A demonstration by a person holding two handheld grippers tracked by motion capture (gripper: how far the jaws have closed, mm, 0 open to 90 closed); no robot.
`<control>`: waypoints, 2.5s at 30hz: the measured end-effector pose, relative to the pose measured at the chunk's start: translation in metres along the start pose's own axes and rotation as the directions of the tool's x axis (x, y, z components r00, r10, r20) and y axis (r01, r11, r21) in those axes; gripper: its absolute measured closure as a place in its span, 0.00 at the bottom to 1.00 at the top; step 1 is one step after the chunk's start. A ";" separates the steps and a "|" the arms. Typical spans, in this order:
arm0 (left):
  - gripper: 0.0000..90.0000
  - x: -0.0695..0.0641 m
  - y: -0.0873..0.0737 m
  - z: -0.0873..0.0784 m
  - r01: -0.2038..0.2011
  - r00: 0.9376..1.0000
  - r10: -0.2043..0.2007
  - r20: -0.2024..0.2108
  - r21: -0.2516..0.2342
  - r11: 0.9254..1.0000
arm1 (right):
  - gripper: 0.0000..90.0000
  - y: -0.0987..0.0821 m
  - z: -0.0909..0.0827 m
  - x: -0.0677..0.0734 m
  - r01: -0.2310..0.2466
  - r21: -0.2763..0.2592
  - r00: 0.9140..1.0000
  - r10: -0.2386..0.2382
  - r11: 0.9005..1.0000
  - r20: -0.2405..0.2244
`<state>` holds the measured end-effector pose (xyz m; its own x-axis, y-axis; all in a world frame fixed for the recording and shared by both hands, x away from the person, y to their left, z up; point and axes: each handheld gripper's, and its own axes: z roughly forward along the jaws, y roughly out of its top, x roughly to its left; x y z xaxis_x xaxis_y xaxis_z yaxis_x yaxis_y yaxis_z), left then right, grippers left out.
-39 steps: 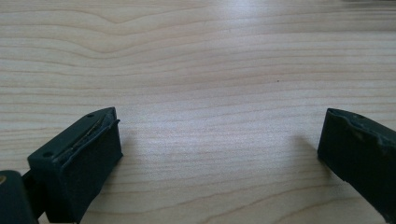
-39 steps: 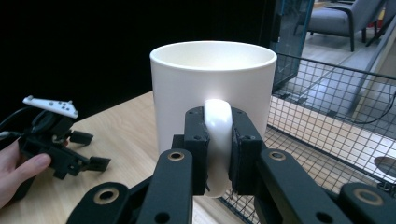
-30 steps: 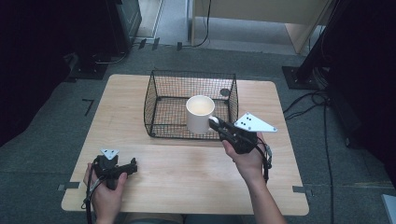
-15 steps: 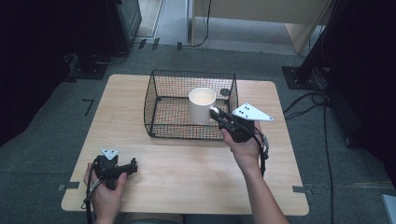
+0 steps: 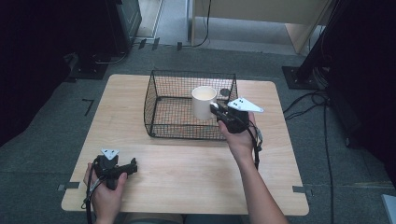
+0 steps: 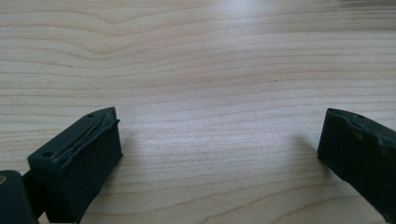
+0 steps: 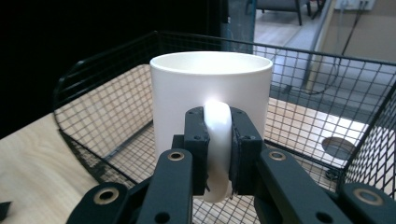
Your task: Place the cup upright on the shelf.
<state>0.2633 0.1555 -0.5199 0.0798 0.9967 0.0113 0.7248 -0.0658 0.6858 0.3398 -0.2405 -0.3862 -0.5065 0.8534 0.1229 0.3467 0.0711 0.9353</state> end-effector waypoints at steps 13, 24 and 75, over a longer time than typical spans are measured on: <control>0.00 0.000 0.000 0.000 0.000 1.000 0.000 0.000 -0.001 1.000 | 0.89 -0.007 0.035 -0.008 -0.032 0.117 0.998 0.026 0.993 0.055; 0.00 0.000 0.000 0.000 -0.001 1.000 0.001 0.001 0.000 1.000 | 0.89 -0.010 0.060 -0.018 -0.092 0.221 0.993 0.073 0.971 0.095; 0.00 0.000 0.000 0.000 -0.003 1.000 0.003 0.002 0.000 1.000 | 0.87 -0.016 0.064 -0.016 -0.120 0.243 0.986 0.087 0.963 0.143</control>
<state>0.2630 0.1552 -0.5199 0.0834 0.9965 0.0113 0.7249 -0.0684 0.6855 0.3931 -0.2225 -0.4248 -0.3559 0.9216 0.1551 0.5863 0.0909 0.8050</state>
